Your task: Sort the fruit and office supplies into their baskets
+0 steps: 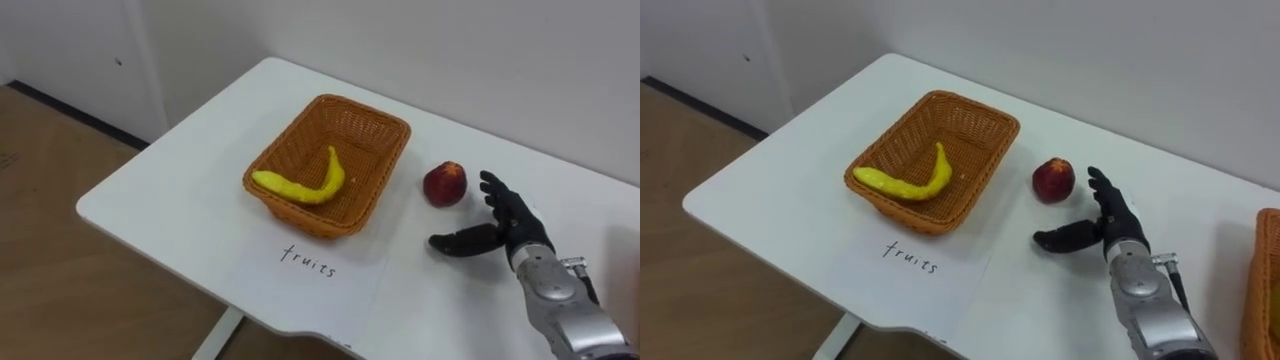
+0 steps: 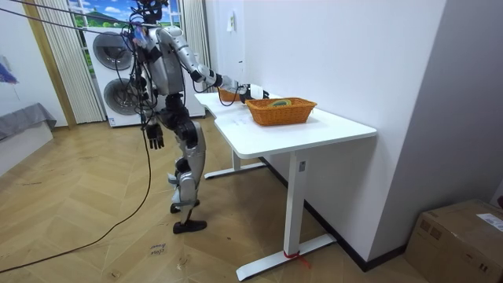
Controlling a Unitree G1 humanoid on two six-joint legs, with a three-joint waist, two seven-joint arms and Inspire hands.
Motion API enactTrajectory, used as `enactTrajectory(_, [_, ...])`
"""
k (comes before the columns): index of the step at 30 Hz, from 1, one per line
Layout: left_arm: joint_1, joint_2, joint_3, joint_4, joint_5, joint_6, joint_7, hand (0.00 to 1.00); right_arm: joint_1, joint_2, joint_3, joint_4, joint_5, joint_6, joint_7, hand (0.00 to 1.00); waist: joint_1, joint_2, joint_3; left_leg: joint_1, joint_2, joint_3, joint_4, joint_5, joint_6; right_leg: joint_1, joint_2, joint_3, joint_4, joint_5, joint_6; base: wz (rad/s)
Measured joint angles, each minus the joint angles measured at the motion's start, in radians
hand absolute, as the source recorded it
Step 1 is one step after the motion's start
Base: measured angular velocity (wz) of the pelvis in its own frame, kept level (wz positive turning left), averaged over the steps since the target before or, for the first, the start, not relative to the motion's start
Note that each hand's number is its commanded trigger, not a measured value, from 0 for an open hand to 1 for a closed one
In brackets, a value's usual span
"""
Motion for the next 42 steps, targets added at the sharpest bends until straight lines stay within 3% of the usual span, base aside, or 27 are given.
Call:
enactTrajectory(13, [0.025, 0.005, 0.000, 0.000, 0.000, -0.001, 0.000, 0.00, 0.000, 0.000, 0.000, 0.002, 0.014, 0.000, -0.005, 0.00, 0.016, 0.006, -0.0002, 0.004, 0.001, -0.002, 0.021, 0.000, -0.001, 0.010, -0.004, -0.012, 0.016, -0.010, -0.002, 0.04])
enactTrajectory(20, [0.040, 0.025, 0.000, -0.002, 0.002, -0.002, -0.009, 0.00, -0.001, 0.000, 0.000, 0.052, 0.017, -0.005, -0.005, 0.00, 0.030, 0.005, 0.0002, 0.008, 0.001, -0.001, 0.024, 0.000, -0.001, 0.013, -0.007, -0.017, 0.017, -0.014, -0.001, 0.02])
enactTrajectory(33, [0.040, 0.041, 0.000, -0.012, 0.008, -0.002, -0.008, 0.00, -0.001, 0.000, 0.000, 0.078, 0.017, -0.020, -0.007, 0.00, 0.041, -0.006, 0.0089, 0.007, -0.001, -0.005, 0.031, 0.000, -0.001, 0.024, -0.008, -0.033, 0.016, -0.016, 0.000, 0.03])
enactTrajectory(42, [0.041, 0.041, 0.000, -0.012, 0.009, -0.002, -0.008, 0.00, -0.001, 0.000, 0.000, 0.078, 0.017, -0.022, -0.007, 0.00, 0.042, -0.007, 0.0083, 0.008, 0.000, -0.005, 0.030, 0.000, -0.001, 0.025, -0.007, -0.033, 0.015, -0.016, -0.001, 0.00])
